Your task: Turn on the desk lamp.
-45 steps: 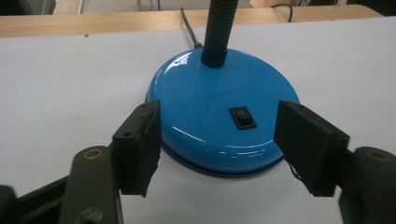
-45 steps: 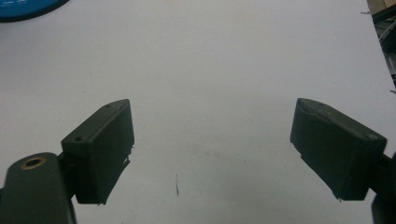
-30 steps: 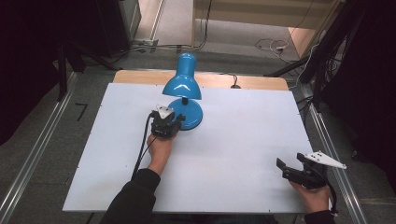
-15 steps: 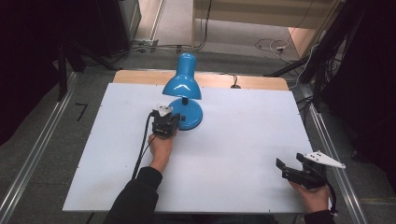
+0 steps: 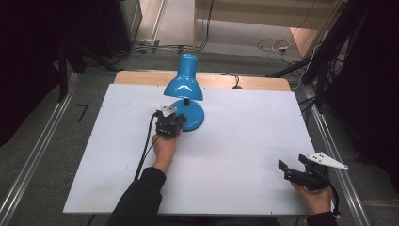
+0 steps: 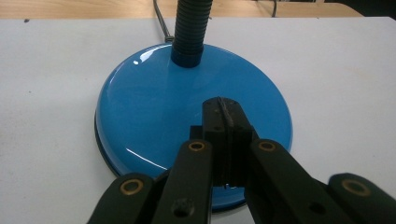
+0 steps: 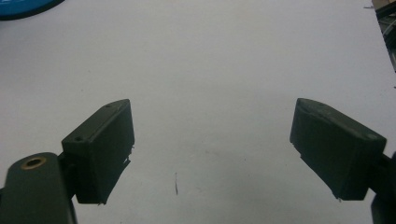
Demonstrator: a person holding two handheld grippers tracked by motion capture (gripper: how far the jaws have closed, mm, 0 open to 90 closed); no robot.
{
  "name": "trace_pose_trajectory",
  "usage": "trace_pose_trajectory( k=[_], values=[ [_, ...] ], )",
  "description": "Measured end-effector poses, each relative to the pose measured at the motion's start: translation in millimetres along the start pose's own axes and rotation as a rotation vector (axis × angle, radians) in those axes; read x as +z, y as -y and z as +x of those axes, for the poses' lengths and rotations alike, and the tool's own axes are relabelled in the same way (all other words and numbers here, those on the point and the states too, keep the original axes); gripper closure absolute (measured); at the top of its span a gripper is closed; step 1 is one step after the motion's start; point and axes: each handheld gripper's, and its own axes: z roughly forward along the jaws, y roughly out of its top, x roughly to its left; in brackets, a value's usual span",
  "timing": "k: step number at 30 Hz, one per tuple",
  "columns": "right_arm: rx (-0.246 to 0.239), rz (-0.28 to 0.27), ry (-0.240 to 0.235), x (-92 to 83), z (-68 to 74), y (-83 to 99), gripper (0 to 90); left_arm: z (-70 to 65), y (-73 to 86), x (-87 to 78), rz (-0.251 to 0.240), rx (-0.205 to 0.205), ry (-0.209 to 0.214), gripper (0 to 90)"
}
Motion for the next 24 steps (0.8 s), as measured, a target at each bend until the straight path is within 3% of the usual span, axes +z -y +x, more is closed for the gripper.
trace_pose_trajectory(
  k=[24],
  values=[
    [0.014,0.0,-0.002,0.2,-0.8,-0.1,12.0,-3.7,2.8,5.2,0.009,0.016,-0.001,90.0]
  ],
)
